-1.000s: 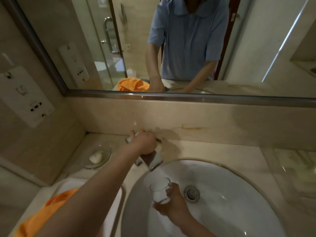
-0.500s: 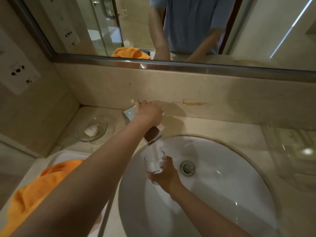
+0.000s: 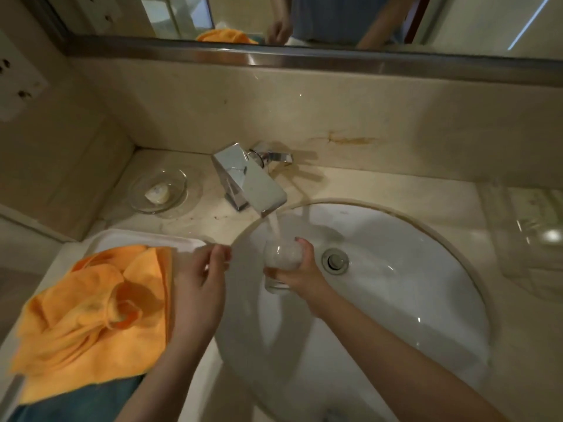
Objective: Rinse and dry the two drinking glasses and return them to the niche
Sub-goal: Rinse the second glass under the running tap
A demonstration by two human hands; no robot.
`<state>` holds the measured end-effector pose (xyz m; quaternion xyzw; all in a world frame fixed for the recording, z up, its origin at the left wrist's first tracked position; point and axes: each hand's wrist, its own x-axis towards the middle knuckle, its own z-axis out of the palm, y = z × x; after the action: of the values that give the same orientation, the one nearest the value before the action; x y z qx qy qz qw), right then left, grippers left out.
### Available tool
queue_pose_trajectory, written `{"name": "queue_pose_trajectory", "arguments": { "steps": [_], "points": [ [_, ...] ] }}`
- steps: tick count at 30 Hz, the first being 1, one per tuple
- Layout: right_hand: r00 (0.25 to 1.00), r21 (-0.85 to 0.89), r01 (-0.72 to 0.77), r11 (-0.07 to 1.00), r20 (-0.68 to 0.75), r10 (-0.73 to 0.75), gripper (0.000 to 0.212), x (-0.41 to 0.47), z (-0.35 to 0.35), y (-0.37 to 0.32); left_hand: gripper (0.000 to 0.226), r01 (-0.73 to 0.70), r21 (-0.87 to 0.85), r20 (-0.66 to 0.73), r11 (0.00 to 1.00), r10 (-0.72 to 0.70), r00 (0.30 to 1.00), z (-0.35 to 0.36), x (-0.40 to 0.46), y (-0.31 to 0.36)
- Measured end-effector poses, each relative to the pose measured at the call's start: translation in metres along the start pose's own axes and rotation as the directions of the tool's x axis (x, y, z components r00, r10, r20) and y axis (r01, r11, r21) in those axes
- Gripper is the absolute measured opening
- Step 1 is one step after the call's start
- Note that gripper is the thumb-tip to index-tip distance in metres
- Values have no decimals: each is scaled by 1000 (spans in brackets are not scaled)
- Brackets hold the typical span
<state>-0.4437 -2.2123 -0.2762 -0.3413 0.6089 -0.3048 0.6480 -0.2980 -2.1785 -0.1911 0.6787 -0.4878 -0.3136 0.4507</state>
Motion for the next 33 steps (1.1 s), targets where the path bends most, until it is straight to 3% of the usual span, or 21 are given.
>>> {"name": "queue_pose_trajectory", "arguments": {
  "steps": [3, 5, 9, 12, 14, 17, 19, 21, 24, 28, 31, 33],
  "points": [
    [998, 121, -58, 991, 32, 55, 81, -1, -3, -2, 16, 84, 120, 213, 989, -108, 971, 14, -3, -18],
    [992, 187, -103, 977, 90, 87, 73, -2, -3, -2, 36, 71, 187, 328, 980, -130, 936, 27, 2, -21],
    [957, 347, -260, 901, 216, 192, 71, -4, -5, -8, 58, 253, 151, 458, 956, -295, 839, 57, 14, -15],
    [926, 476, -357, 804, 292, 238, 44, -4, -10, -14, 46, 378, 43, 523, 925, -343, 780, 72, 25, -8],
    [925, 515, -362, 777, 300, 232, 42, -1, -14, -14, 31, 439, 21, 556, 898, -376, 741, 80, 36, -5],
    [925, 535, -369, 760, 293, 243, 47, 2, -15, -16, 24, 591, -7, 648, 807, -446, 617, 86, 54, -7],
    [927, 515, -368, 774, 268, 262, 52, 2, -12, -18, 23, 655, -17, 676, 755, -474, 564, 86, 61, -6],
    [939, 457, -340, 822, 219, 267, 64, 2, -5, -21, 29, 684, -33, 666, 729, -494, 559, 86, 64, -8],
    [959, 345, -280, 896, 54, 279, 89, 5, 5, -23, 32, 727, -70, 702, 683, -484, 522, 85, 61, -11],
    [975, 240, -172, 956, -101, 200, 75, 1, 8, -24, 27, 681, 12, 704, 732, -490, 514, 84, 50, -15],
    [976, 230, -133, 964, -139, 168, 64, -2, 10, -29, 47, 684, 12, 706, 729, -491, 510, 80, 49, -15],
    [969, 131, -98, 987, -212, 124, 57, 2, 13, -32, 53, 684, -43, 674, 728, -484, 558, 81, 49, -15]
  ]
}}
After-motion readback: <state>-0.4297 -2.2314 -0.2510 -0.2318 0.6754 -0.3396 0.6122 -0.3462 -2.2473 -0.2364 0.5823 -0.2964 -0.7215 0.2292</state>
